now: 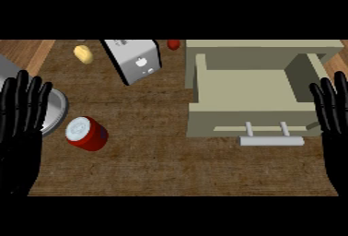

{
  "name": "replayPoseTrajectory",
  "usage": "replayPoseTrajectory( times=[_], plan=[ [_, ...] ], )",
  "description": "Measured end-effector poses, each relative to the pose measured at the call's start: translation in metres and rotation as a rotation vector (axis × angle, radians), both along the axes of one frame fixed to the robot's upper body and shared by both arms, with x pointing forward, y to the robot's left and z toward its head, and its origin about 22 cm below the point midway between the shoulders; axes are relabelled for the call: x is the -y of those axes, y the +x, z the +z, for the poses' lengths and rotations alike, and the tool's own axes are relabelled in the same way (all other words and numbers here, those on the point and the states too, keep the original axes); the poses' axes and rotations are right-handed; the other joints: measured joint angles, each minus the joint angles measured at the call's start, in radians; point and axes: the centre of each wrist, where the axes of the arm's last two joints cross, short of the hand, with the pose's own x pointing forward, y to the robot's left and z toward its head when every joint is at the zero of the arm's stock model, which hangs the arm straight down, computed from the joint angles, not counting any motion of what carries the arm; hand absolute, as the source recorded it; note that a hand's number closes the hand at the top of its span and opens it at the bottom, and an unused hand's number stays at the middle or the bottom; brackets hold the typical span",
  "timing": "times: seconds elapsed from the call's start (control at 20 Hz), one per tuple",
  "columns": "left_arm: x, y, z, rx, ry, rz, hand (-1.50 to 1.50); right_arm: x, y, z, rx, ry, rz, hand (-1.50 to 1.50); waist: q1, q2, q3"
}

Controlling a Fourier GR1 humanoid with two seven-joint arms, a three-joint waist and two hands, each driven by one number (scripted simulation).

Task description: Pick up the can, place it into the drawer and close the drawer

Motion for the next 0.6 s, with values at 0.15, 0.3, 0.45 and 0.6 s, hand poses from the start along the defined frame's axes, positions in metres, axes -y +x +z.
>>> replayPoseTrajectory(
  times=[0.15,0.3,0.45,0.6],
  plan=[
    [-0.001,0.000,-0.006,-0.007,-0.015,0.130,-1.50,0.003,-0.002,0.000,0.000,0.004,-0.008,-1.50,0.002,0.001,0.002],
    [-0.008,-0.006,-0.009,-0.010,-0.029,0.361,-1.50,0.000,-0.004,0.000,-0.007,0.021,-0.023,-1.50,0.009,-0.001,0.004],
    [-0.023,-0.012,-0.027,-0.157,-0.135,0.598,-1.50,0.007,-0.006,-0.015,-0.138,0.043,-0.110,-1.50,0.019,0.005,0.002],
    [-0.020,-0.015,-0.036,-0.248,-0.221,0.755,-1.50,0.008,-0.005,-0.021,-0.216,0.062,-0.151,-1.50,0.012,0.005,0.004]
  ],
)
